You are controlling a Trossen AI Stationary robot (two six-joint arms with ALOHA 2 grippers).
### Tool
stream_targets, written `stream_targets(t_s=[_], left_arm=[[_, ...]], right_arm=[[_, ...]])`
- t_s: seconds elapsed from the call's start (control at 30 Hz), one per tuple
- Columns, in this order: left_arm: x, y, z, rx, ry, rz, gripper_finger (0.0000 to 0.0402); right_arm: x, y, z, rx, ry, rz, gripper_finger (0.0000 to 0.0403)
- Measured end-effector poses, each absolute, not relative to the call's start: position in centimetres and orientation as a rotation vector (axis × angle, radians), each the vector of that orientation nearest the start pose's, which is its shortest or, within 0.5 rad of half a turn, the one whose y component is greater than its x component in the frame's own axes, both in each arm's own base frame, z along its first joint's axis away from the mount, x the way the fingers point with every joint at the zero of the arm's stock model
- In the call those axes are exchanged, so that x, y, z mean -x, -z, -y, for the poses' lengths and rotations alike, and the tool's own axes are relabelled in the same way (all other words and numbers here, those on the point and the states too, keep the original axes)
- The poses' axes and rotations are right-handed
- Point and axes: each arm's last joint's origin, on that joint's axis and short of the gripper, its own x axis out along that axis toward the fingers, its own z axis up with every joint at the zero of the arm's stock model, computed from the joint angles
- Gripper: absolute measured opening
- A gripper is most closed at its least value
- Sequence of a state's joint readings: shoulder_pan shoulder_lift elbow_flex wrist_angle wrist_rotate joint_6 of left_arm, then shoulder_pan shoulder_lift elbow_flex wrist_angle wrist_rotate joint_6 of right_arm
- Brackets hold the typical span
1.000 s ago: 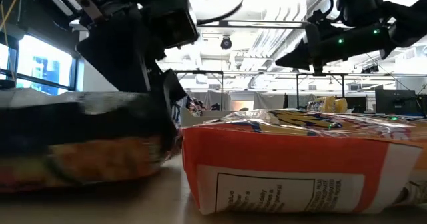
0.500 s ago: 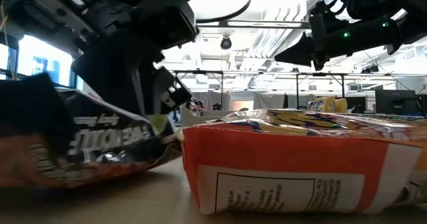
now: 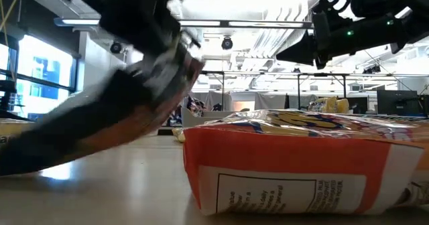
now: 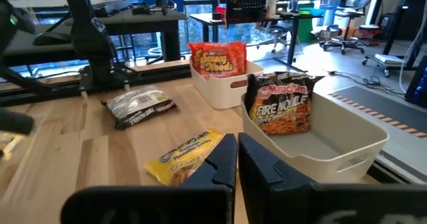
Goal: Sort Maruchan noodles
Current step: Put the black noodle pack into the gray bin
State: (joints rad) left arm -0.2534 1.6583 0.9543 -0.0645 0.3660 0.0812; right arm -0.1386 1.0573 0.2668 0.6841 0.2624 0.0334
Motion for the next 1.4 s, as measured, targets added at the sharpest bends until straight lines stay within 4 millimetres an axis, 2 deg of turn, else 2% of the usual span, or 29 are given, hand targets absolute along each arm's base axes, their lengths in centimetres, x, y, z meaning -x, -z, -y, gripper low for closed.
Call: stream_targets(t_s=[0.2,0.4,0.57,0.8,0.9,1.03,1.2,1.4], left_arm=[[-31.5,-22.5,8.9,-0.123,0.599,-0.592,0.0],[-30.4,-26.0,8.7,-0.233,0.618,-0.382,0.0],[-29.9,-27.3,8.4,-0.301,0.646,-0.183,0.0],[-29.7,-27.0,7.2,-0.36,0.608,-0.049,0.0],[-29.9,-26.7,6.0,-0.341,0.546,-0.083,0.0],[-29.9,-25.2,4.5,-0.297,0.403,-0.288,0.0],[-29.2,-23.2,2.8,-0.334,0.231,-0.541,0.0],[-28.8,-22.7,1.3,-0.4,-0.052,-0.657,0.0]], right_arm=[[-19.7,-19.0,3.9,-0.039,0.402,-0.111,0.0],[-19.8,-18.6,3.9,-0.116,0.211,-0.14,0.0013],[-20.2,-18.1,3.8,-0.16,0.074,-0.157,0.0069],[-22.1,-18.3,3.8,-0.167,-0.081,-0.069,0.0155],[-23.7,-18.9,4.0,-0.177,-0.138,-0.067,0.0174],[-25.7,-19.7,4.5,-0.183,-0.122,-0.101,0.0181],[-27.6,-21.0,5.7,-0.11,-0.001,-0.175,0.0181],[-29.0,-22.3,6.9,-0.072,0.092,-0.303,0.0181]])
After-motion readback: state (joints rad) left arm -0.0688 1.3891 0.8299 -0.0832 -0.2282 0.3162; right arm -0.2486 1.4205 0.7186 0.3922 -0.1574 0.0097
